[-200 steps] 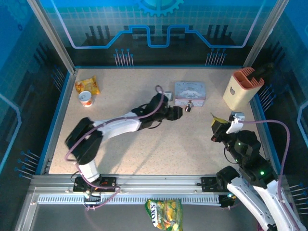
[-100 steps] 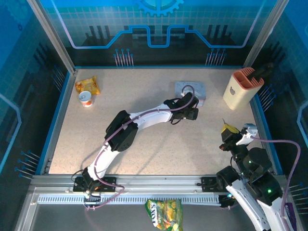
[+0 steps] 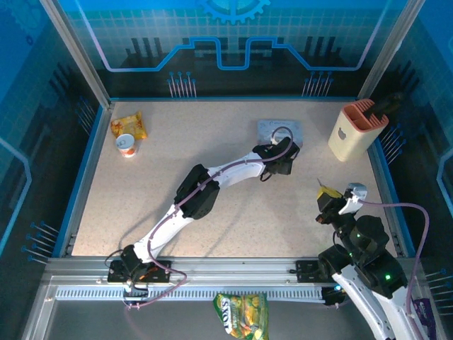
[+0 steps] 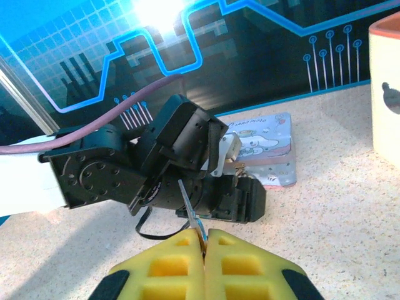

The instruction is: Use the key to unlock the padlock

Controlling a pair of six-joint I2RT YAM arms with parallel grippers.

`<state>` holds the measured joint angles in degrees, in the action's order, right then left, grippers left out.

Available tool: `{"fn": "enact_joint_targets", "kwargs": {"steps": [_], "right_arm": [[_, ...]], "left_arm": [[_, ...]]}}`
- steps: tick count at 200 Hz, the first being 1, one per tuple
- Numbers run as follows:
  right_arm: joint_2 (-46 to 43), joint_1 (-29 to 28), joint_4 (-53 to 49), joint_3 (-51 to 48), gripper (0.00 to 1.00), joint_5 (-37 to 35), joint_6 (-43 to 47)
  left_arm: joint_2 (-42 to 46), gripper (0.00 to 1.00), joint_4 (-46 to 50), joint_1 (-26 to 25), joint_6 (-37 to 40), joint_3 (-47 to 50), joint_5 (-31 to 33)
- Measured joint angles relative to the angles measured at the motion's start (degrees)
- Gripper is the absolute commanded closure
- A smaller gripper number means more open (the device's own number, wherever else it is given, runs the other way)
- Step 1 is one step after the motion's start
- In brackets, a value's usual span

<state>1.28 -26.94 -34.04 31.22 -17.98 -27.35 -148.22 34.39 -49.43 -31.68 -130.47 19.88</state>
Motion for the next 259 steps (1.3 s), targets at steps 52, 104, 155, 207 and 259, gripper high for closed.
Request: {"fn": "enact_joint_targets", "kwargs": {"steps": [52, 104, 155, 207, 259], "right_arm": [[-0.07, 0.00, 1.05, -0.85, 1.00, 1.01, -0.24], [-0.07, 0.00, 2.62, -1.36, 1.00, 2.12, -0.20], [0.42, 0.00, 3.26, -1.42, 1.00, 3.30, -0.22], [3.91, 0.00, 3.21, -1.42, 1.00, 3.67, -0.94], [9.49, 0.00, 3.21, -1.22, 1.00, 3.72, -1.84]], "left_arm": [[-3.13, 0.35, 1.60, 0.98, -2.10, -5.31, -0.39], [-4.44, 0.44, 2.16, 1.90, -2.97, -7.10, -0.68], [-4.76, 0.59, 2.21, 2.80, -2.99, -7.82, -1.79], [-4.76, 0.65, 1.29, 3.17, -2.40, -7.63, -2.10], [0.11, 0.71, -6.16, 3.52, 0.09, 2.75, -1.66]]}}
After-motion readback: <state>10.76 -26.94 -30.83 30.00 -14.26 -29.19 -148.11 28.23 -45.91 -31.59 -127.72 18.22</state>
